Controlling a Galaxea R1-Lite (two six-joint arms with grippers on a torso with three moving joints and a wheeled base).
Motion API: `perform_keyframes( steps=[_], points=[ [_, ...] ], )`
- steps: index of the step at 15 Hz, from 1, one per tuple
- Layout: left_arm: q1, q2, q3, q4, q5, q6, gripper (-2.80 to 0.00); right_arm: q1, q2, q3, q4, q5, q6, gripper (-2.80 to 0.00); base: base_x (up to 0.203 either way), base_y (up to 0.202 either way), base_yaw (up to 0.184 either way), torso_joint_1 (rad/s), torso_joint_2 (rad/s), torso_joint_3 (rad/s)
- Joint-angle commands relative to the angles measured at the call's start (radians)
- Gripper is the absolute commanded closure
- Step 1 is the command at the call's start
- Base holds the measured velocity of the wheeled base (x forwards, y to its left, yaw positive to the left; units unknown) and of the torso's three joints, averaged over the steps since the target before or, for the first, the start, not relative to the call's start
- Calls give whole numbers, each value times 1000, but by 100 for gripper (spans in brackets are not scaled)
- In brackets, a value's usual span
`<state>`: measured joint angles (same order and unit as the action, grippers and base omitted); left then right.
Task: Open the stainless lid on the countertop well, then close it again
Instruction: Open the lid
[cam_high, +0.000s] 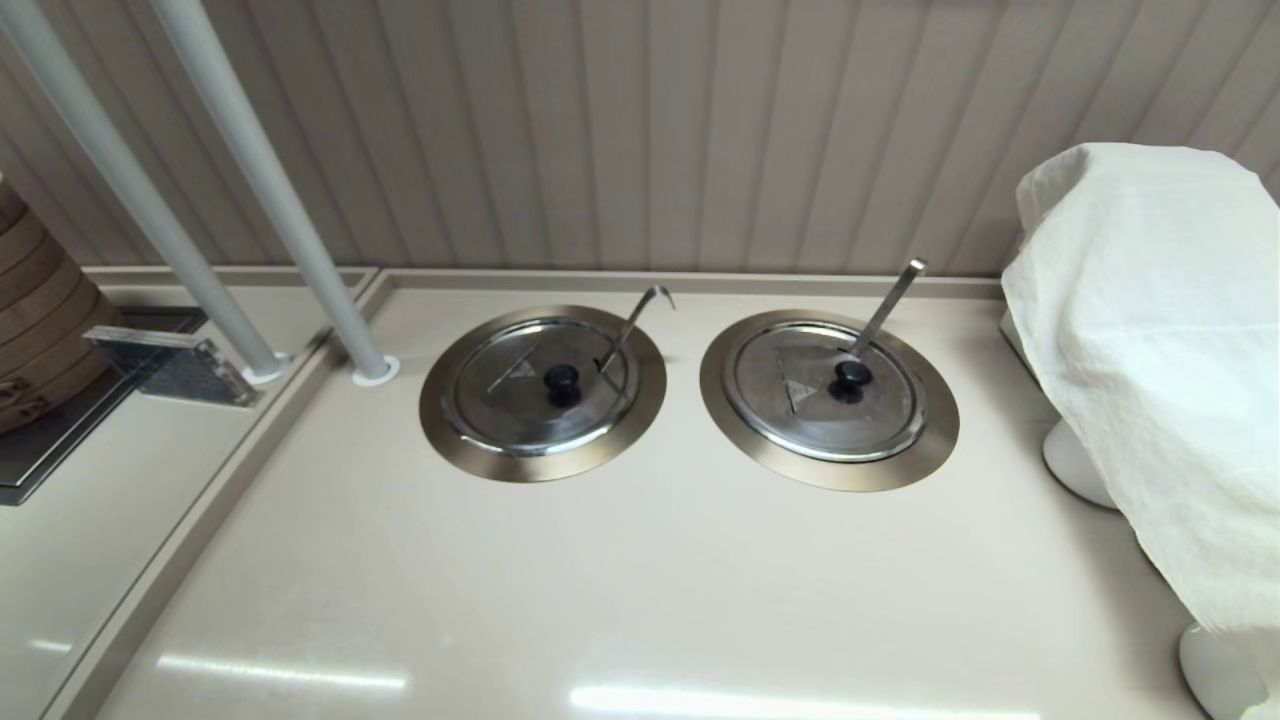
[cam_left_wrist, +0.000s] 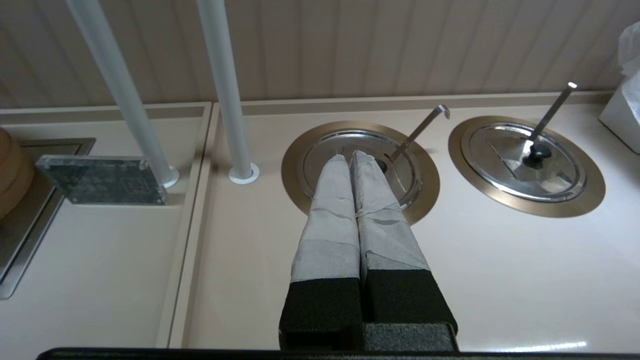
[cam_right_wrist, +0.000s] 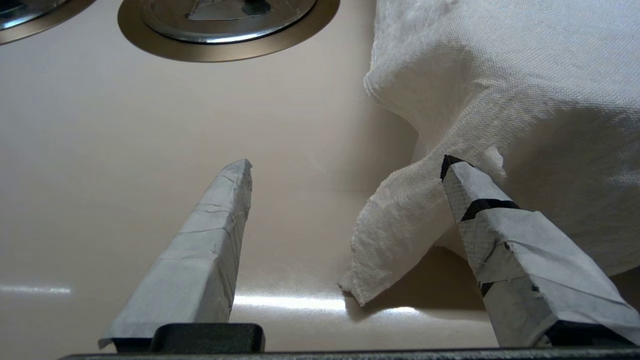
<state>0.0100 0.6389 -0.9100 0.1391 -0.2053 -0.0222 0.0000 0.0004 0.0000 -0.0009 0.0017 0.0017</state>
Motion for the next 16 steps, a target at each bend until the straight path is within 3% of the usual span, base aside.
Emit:
perform_keyframes(
  steps=[1, 3, 6, 8, 10, 11, 16],
  points=[
    [-4, 319, -90, -21, -4, -1, 0, 0, 0, 0, -1, 0, 0, -280, 0, 0, 0, 0, 0, 0],
    [-69, 518, -170, -39, 47, -2, 0, 0, 1, 0, -1, 0, 1, -280, 0, 0, 0, 0, 0, 0],
    [-247, 807, -245, -105, 228, -13, 0, 0, 0, 0, -1, 0, 1, -280, 0, 0, 0, 0, 0, 0],
    [-303, 970, -233, -341, 292, -20, 0, 0, 0, 0, -1, 0, 0, -280, 0, 0, 0, 0, 0, 0],
    [-326, 1036, -126, -575, 291, -23, 0, 0, 0, 0, -1, 0, 0, -280, 0, 0, 0, 0, 0, 0],
    [-330, 1053, -72, -681, 258, -25, 0, 0, 0, 0, -1, 0, 0, -280, 0, 0, 0, 0, 0, 0],
    [-330, 1169, 37, -1024, 154, -24, 0, 0, 0, 0, -1, 0, 1, -280, 0, 0, 0, 0, 0, 0]
  ],
)
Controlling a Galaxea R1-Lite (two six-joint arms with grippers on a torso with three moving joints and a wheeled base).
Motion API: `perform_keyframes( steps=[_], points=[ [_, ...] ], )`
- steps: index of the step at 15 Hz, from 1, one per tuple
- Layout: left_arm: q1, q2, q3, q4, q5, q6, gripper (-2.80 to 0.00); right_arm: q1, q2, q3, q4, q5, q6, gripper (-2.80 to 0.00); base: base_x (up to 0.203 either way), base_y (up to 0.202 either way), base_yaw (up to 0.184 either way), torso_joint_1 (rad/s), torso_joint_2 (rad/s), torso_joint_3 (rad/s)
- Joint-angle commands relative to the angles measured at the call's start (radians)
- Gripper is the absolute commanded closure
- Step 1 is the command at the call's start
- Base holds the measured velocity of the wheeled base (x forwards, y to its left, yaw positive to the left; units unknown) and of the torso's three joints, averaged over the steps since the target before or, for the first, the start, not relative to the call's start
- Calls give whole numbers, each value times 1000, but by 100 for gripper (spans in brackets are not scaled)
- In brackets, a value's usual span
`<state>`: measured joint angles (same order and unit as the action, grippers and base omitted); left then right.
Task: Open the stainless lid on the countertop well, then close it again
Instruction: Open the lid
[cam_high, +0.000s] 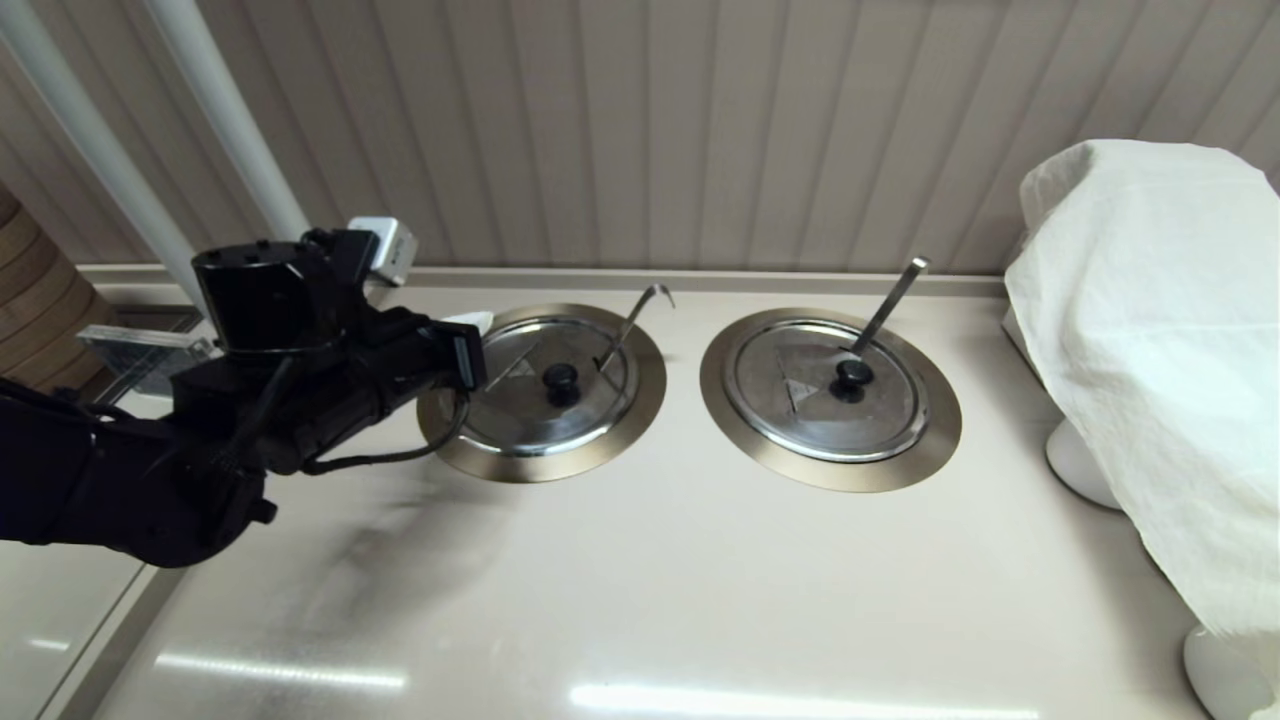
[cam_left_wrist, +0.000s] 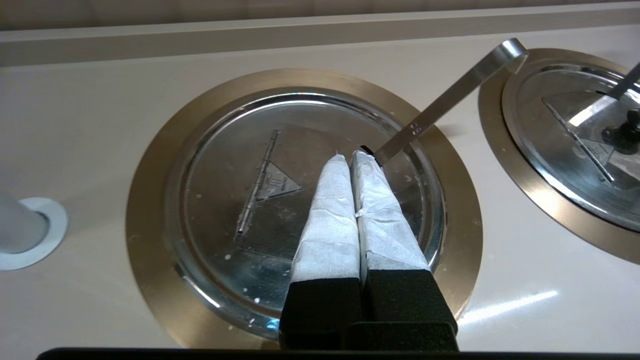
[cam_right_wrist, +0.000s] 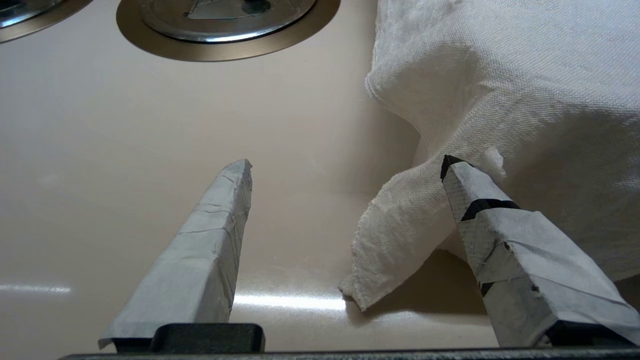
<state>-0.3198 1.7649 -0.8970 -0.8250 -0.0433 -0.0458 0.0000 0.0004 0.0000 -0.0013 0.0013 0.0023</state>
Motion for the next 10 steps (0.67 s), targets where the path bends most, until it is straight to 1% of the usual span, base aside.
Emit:
perform_keyframes(
  steps=[1, 2, 3, 7, 10],
  points=[
    [2, 68, 57, -115, -69, 0, 0, 0, 0, 0, 0, 0, 1, -280, 0, 0, 0, 0, 0, 0],
    [10, 92, 85, -143, -118, 4, 0, 0, 0, 0, 0, 0, -1, -280, 0, 0, 0, 0, 0, 0],
    [14, 109, 84, -152, -127, 5, 0, 0, 0, 0, 0, 2, 0, -280, 0, 0, 0, 0, 0, 0],
    [18, 114, 68, -152, -132, 3, 0, 0, 0, 0, 0, 2, -1, -280, 0, 0, 0, 0, 0, 0],
    [45, 167, 40, -155, -135, 3, 0, 0, 0, 0, 0, 2, 0, -280, 0, 0, 0, 0, 0, 0]
  ],
)
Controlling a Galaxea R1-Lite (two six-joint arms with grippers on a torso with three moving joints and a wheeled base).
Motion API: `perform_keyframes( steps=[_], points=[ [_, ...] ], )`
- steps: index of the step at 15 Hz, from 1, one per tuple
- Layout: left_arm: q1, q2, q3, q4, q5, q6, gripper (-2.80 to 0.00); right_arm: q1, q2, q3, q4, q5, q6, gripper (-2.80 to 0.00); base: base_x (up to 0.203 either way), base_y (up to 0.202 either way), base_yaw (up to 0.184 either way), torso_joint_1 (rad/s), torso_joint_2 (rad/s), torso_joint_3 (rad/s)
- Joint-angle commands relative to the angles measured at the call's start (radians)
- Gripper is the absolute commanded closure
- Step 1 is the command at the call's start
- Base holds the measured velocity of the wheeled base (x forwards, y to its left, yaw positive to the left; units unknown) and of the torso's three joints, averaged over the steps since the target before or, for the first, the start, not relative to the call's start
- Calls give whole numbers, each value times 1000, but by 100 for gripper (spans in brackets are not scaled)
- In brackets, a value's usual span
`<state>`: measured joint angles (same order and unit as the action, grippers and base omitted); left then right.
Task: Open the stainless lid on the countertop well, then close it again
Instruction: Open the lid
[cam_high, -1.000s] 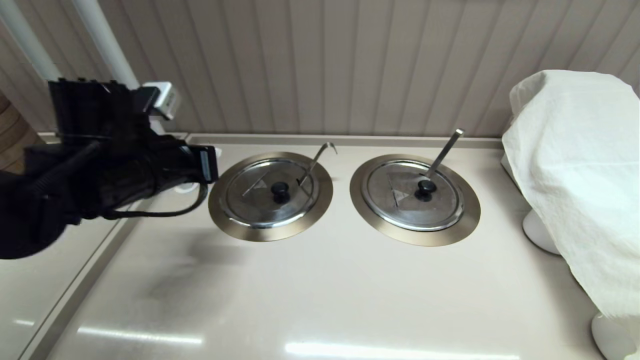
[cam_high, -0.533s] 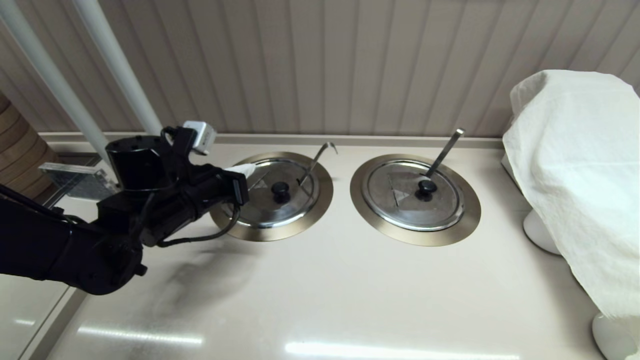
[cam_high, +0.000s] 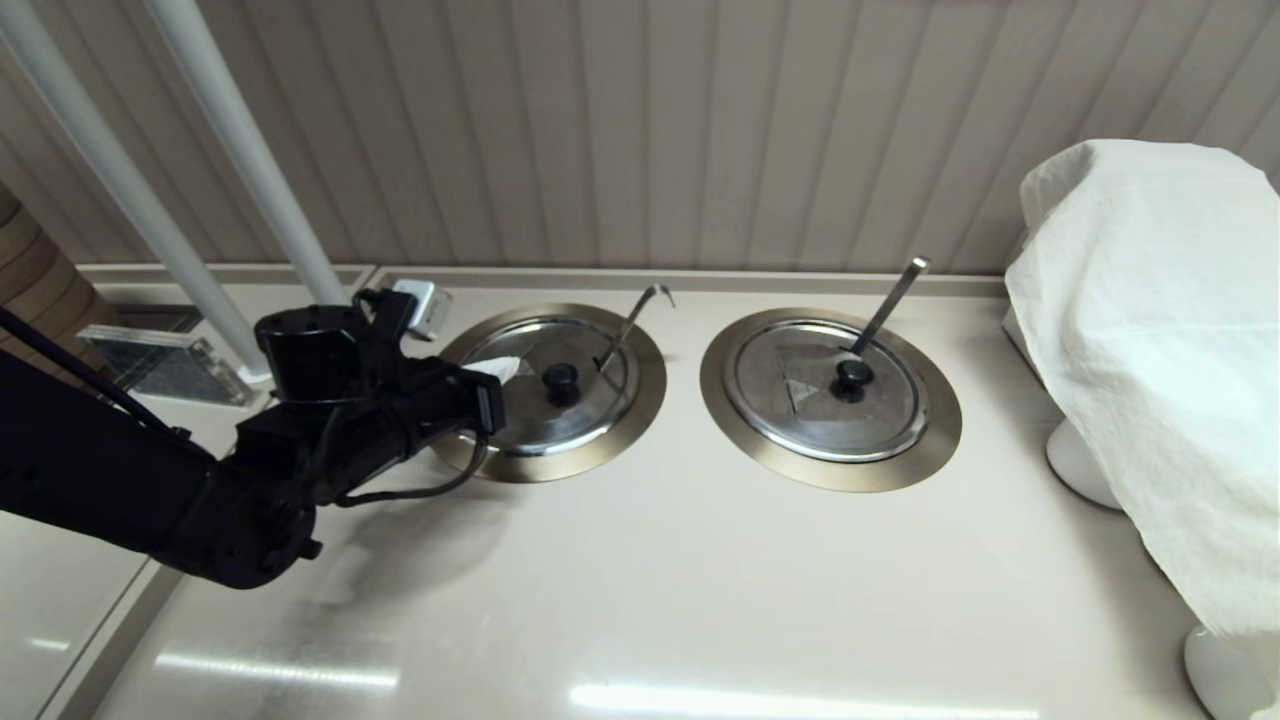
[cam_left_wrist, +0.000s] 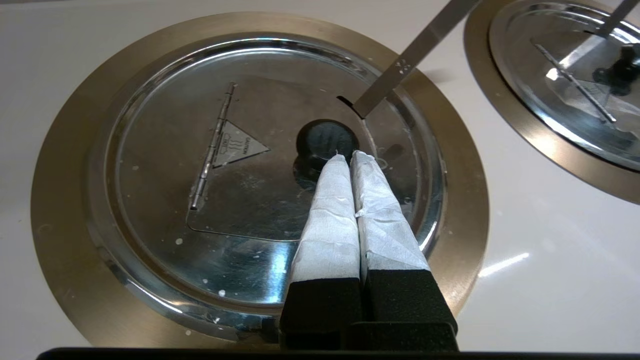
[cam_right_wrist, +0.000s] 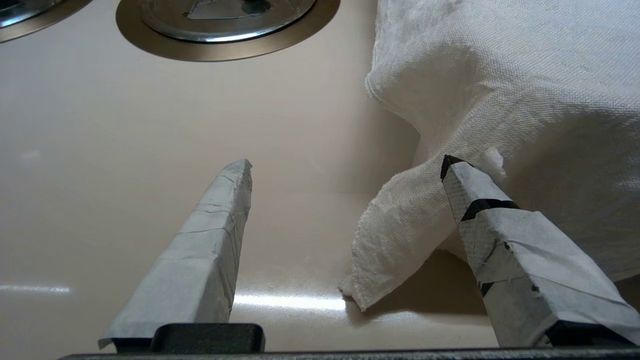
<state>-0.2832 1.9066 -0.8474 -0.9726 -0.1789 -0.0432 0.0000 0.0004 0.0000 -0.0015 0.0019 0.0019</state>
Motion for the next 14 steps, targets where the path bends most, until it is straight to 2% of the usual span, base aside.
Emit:
perform_keyframes(
  steps=[1, 6, 7, 14],
  points=[
    [18, 26, -20, -8, 2, -4, 0, 0, 0, 0, 0, 0, 0, -280, 0, 0, 0, 0, 0, 0],
    [15, -29, -25, -5, 4, -1, 0, 0, 0, 0, 0, 0, 0, -280, 0, 0, 0, 0, 0, 0],
    [10, -20, -25, -5, 14, 1, -280, 0, 0, 0, 0, 1, 0, -280, 0, 0, 0, 0, 0, 0],
    [6, 34, -19, -8, 6, 2, -280, 0, 0, 0, 0, 0, 0, -280, 0, 0, 0, 0, 0, 0]
  ],
)
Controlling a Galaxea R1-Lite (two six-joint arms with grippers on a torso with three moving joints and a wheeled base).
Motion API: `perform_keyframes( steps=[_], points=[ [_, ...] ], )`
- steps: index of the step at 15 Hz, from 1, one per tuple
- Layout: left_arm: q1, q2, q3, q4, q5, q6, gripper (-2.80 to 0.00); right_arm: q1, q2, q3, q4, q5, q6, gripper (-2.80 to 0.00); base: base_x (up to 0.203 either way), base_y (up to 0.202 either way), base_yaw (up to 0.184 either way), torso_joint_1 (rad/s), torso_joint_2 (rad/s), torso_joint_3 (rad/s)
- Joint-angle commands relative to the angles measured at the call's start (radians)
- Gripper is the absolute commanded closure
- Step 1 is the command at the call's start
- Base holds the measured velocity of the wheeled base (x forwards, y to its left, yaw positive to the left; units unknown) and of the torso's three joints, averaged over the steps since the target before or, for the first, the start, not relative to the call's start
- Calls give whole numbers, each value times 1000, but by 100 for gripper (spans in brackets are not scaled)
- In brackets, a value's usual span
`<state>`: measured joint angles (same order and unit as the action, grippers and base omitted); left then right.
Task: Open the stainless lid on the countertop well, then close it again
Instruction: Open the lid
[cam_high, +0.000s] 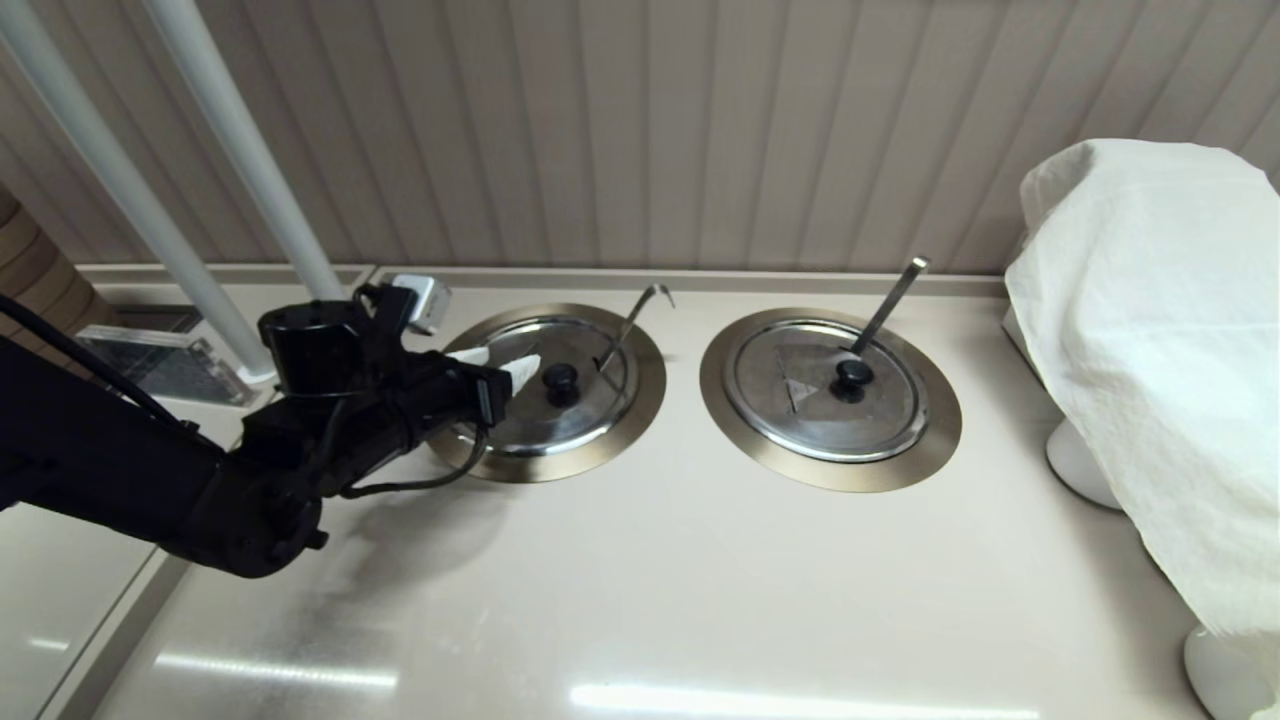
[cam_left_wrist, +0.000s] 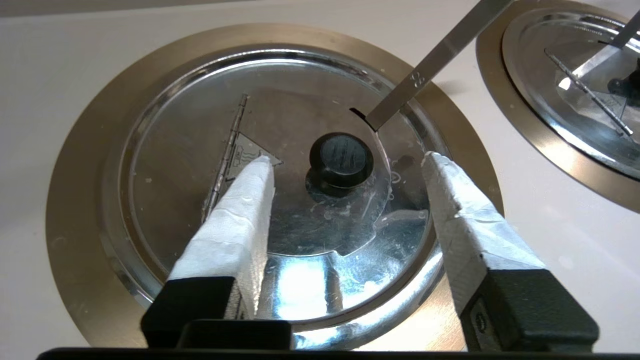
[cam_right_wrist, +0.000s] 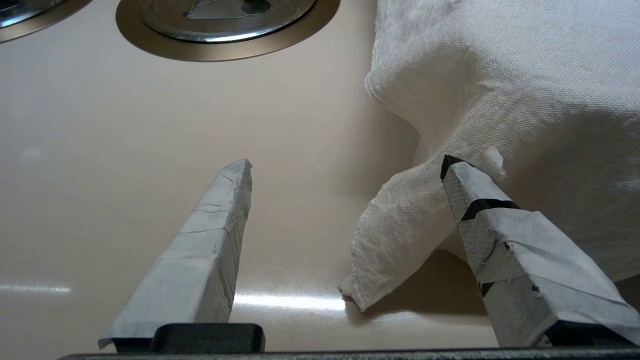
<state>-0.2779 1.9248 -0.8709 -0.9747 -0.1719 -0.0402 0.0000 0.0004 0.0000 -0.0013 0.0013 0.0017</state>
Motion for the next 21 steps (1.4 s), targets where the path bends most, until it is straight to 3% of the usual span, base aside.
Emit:
perform_keyframes(
  steps=[1, 4, 6, 11, 14, 19, 21],
  points=[
    [0, 37, 11, -6, -6, 0, -280, 0, 0, 0, 0, 0, 1, -280, 0, 0, 0, 0, 0, 0],
    [0, 121, 1, -38, -5, 51, -280, 0, 0, 0, 0, 0, 0, -280, 0, 0, 0, 0, 0, 0],
    [0, 148, -4, -160, 2, 72, -280, 0, 0, 0, 0, 0, 0, -280, 0, 0, 0, 0, 0, 0],
    [1, 226, -62, -204, 7, 82, -280, 0, 0, 0, 0, 0, 0, -280, 0, 0, 0, 0, 0, 0],
    [0, 318, -94, -299, 6, 116, -280, 0, 0, 0, 0, 2, 0, -280, 0, 0, 0, 0, 0, 0],
    [0, 370, -145, -305, 13, 126, -280, 0, 0, 0, 0, 1, 1, -280, 0, 0, 0, 0, 0, 0],
    [-1, 396, -187, -290, 77, 126, -280, 0, 0, 0, 0, 0, 0, -280, 0, 0, 0, 0, 0, 0]
  ],
)
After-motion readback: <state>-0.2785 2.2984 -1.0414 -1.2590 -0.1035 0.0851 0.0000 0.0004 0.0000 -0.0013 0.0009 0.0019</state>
